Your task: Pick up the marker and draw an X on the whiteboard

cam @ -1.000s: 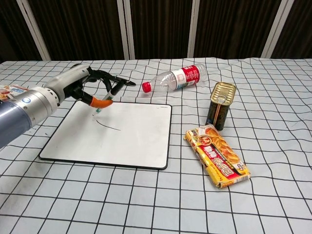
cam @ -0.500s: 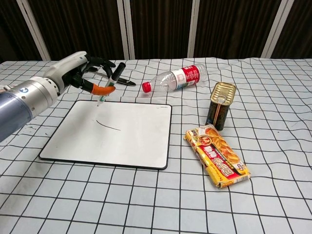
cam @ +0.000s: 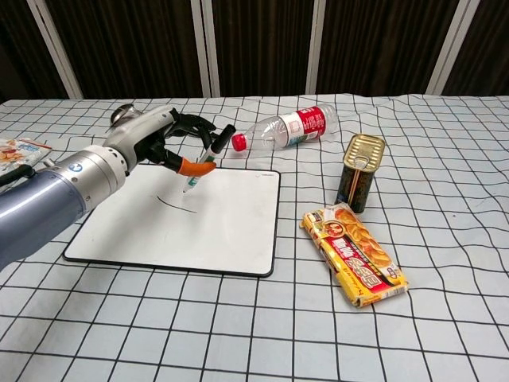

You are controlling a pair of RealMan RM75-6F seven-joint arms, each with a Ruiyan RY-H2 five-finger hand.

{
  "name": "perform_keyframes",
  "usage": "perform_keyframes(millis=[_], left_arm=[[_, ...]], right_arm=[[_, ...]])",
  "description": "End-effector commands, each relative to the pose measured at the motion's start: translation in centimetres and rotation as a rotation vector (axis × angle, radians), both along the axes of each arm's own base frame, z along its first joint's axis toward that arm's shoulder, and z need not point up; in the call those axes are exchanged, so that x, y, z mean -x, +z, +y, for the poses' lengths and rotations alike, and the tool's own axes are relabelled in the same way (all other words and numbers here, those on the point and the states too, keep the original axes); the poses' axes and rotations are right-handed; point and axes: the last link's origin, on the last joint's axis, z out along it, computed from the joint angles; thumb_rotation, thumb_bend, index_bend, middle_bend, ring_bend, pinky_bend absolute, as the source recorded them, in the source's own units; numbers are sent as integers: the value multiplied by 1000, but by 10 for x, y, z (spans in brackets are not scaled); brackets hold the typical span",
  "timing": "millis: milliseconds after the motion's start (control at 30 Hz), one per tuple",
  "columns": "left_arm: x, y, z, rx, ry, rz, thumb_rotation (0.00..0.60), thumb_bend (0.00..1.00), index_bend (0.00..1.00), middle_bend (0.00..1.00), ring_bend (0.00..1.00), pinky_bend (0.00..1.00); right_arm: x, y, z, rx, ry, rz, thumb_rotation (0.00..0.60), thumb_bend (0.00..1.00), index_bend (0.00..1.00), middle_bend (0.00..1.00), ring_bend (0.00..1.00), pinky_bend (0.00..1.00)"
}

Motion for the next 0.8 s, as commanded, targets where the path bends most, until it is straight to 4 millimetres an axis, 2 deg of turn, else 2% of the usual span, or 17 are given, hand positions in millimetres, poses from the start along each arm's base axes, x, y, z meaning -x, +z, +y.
perform_keyframes(millis=[33, 433, 800], left_arm=[[-1, -2, 0, 5, 3, -3, 600, 505, 693, 151, 0, 11], [-6, -7, -3, 18, 0, -9, 600, 506, 693, 151, 0, 11], [3, -8, -9, 29, 16, 5, 600, 505, 693, 151, 0, 10]], right_arm=[[0, 0, 0, -1, 1, 0, 600, 312, 0, 0, 0, 0], [0, 0, 0, 0, 0, 0, 600, 312, 0, 0, 0, 0], [0, 0, 0, -2, 1, 2, 600, 312, 0, 0, 0, 0]])
